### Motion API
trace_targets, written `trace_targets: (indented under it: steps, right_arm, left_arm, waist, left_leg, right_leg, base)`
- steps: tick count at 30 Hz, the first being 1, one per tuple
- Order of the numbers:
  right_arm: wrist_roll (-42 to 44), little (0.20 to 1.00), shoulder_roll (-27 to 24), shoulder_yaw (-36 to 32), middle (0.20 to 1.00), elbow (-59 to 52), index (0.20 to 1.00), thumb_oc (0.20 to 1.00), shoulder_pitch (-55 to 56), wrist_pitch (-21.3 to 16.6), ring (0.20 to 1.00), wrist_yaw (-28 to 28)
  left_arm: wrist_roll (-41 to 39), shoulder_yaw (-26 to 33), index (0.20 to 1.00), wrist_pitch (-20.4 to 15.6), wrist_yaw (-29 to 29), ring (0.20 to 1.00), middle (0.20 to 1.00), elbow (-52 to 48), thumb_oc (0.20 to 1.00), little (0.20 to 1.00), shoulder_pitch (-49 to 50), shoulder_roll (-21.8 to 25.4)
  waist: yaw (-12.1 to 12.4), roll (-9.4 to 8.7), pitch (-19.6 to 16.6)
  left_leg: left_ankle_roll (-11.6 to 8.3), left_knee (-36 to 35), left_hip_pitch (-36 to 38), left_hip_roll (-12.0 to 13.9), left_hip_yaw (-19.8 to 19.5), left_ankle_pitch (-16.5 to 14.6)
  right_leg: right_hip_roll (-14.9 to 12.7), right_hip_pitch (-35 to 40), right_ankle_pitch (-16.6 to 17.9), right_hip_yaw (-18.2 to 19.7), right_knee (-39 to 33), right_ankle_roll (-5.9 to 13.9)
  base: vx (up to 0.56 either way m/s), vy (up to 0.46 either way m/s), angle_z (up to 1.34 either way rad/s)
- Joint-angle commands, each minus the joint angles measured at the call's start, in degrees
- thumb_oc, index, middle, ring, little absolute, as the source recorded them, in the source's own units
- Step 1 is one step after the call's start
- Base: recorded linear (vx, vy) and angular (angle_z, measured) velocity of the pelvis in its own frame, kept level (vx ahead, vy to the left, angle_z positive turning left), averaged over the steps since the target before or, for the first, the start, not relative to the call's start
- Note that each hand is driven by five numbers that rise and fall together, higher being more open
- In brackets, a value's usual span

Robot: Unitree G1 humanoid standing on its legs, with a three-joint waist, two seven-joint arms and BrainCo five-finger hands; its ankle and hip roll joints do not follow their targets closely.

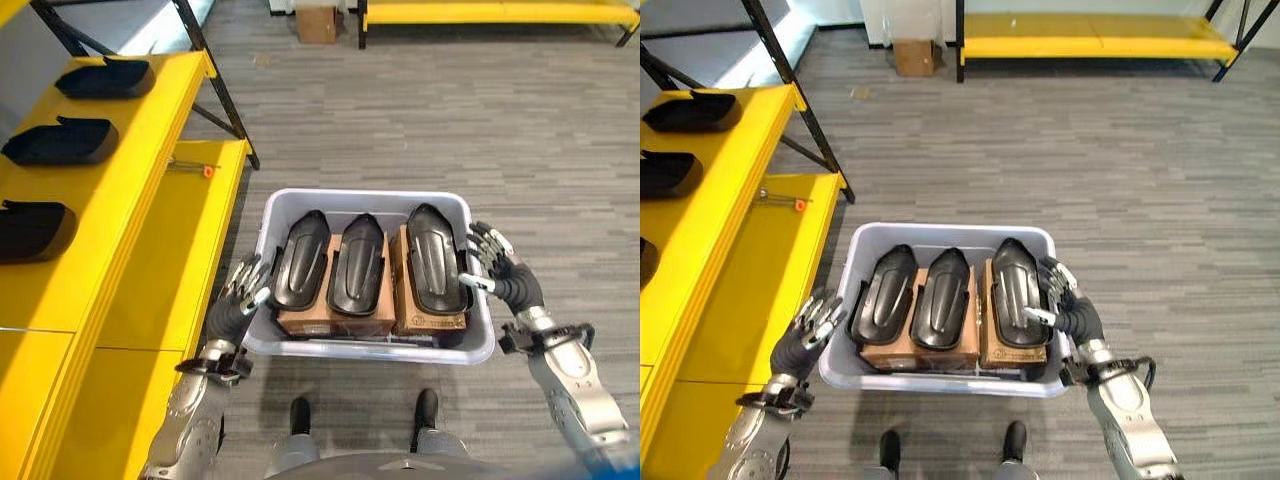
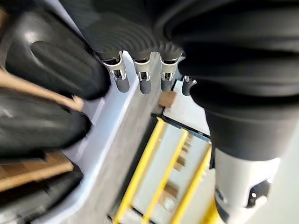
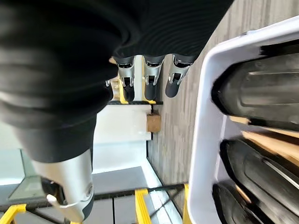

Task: Move parts from the plastic box to the shelf.

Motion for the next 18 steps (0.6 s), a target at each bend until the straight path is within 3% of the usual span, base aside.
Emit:
trace_targets:
  steps: [1, 8, 18]
  right_arm:
    - [-1.67, 1.000, -1.84, 0.15, 1.000, 1.61, 1.000, 1.000, -5.87, -5.38, 1.000, -3.86]
    - [-4.11, 1.000, -1.95, 3.10, 1.000, 9.04, 1.000, 1.000, -16.56, -6.04, 1.000, -10.59]
    - [-8.12, 1.000, -1.99, 6.97, 1.000, 17.70, 1.000, 1.000, -27.07, -5.57, 1.000, -16.76]
  left_arm:
    - [-1.76, -0.35, 1.000, -4.89, -0.27, 1.000, 1.000, -3.15, 1.000, 1.000, -1.95, 1.50]
    - [-2.29, -6.58, 1.000, -5.83, 1.20, 1.000, 1.000, -5.47, 1.000, 1.000, -9.40, 1.66]
    - [-3.18, -12.14, 1.000, -5.98, 2.12, 1.000, 1.000, -6.94, 1.000, 1.000, -14.47, 1.99]
  waist:
    - [-0.08, -0.65, -0.52]
    - [-0.12, -0.35, 3.89]
    - [0.38, 0.51, 7.20]
  left_leg:
    - [1.19, 2.35, -2.66, 1.74, 0.70, 0.76]
    - [0.85, 3.15, -6.74, 1.51, 1.11, 1.85]
    - [0.63, 3.65, -9.40, 1.20, 1.68, 2.49]
  right_leg:
    - [-6.11, -4.82, -0.84, 5.56, 7.54, 3.54]
    - [-6.46, -9.69, 0.63, 7.28, 8.24, 3.46]
    - [-6.75, -13.38, 1.75, 8.49, 8.73, 3.65]
  base:
    - [-0.22, 0.013, 0.01]
    - [-0.12, 0.005, -0.11]
    - [-0.06, 0.003, -0.04]
